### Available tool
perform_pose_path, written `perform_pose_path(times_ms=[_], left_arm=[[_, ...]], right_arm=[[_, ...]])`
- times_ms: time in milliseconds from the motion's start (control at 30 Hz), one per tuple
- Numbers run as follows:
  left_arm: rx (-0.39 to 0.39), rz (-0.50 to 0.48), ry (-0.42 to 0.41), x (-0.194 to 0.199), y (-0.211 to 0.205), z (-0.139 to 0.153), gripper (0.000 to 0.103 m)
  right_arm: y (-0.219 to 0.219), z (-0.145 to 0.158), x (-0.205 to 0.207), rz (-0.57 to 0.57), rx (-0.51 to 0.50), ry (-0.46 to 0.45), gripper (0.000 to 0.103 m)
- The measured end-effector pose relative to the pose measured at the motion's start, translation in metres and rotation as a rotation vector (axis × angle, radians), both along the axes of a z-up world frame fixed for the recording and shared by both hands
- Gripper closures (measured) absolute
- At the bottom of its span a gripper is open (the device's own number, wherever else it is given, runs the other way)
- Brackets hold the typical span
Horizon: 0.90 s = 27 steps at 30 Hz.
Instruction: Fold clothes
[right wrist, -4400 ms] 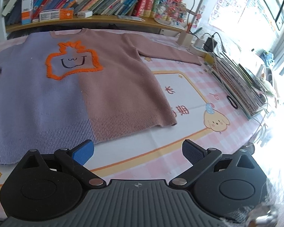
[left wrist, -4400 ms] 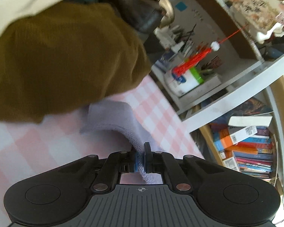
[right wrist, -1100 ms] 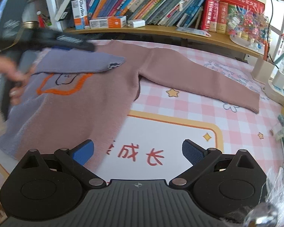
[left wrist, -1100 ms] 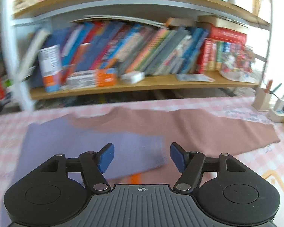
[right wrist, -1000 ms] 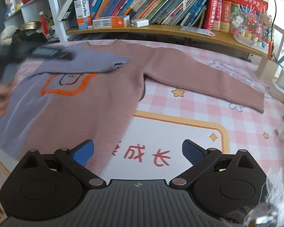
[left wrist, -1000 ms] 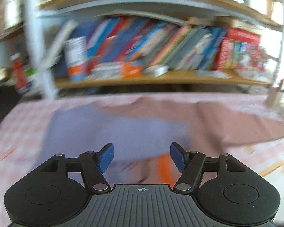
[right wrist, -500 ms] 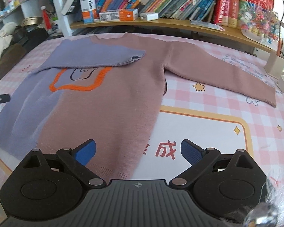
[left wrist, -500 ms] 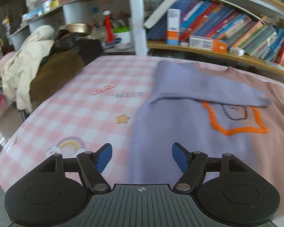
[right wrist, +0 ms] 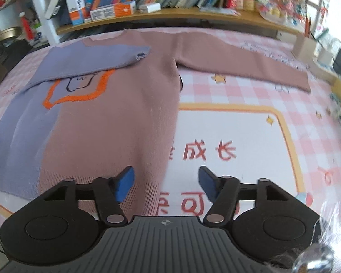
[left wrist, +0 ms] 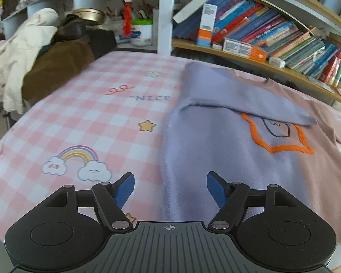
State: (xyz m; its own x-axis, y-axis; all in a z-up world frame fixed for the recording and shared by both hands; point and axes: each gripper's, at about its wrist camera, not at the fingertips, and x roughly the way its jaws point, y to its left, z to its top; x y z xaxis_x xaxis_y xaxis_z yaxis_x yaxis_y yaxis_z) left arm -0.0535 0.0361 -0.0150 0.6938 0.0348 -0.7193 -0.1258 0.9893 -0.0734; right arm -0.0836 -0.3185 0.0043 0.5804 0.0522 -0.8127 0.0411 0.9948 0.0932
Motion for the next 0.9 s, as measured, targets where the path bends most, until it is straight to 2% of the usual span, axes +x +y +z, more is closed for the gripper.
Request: perform_pose_path(times_ms=[133,233,333,433,500,567,600,633,900], left_arm=[[-0.002,-0.007,0.013,0.008,0.004,-0.006,0.031],[-0.013,-0.004,0.019,0.014,0.011,-0.009,0.031],[-0.039,0.001,0.033,0.019,0.017,-0.014,0.037],[-0.057,-0.005,0.024,0.021,0.020,-0.015,0.059],[-0.088,-0.012,0.023,0.024,0.024,-0.016,0.089],[-0.124,-0.012,0.027,0.027,0.029,-0.017,0.098],[-0.128,-0.014,0.023,0.028,0.031,-0.017,0.098],[-0.130,-0.019,0.016,0.028,0.032,-0.017,0.099],[-0.066,0.010,-0.016,0.038,0.055,-0.008,0.099]], right_arm=[[0.000,-0.003,-0.004,-0.037,0.029,0.018,0.059],[0.003,-0.003,-0.003,-0.043,0.037,0.020,0.063],[0.007,-0.003,-0.003,-0.049,0.046,0.021,0.064],[0.011,-0.004,-0.002,-0.051,0.052,0.027,0.065],[0.014,-0.006,0.000,-0.048,0.052,0.033,0.068],[0.016,-0.006,0.002,-0.049,0.056,0.036,0.079],[0.017,-0.006,0.002,-0.050,0.059,0.037,0.088],[0.018,-0.006,0.002,-0.049,0.063,0.037,0.092],[0.049,-0.001,0.004,0.082,0.070,0.011,0.094]])
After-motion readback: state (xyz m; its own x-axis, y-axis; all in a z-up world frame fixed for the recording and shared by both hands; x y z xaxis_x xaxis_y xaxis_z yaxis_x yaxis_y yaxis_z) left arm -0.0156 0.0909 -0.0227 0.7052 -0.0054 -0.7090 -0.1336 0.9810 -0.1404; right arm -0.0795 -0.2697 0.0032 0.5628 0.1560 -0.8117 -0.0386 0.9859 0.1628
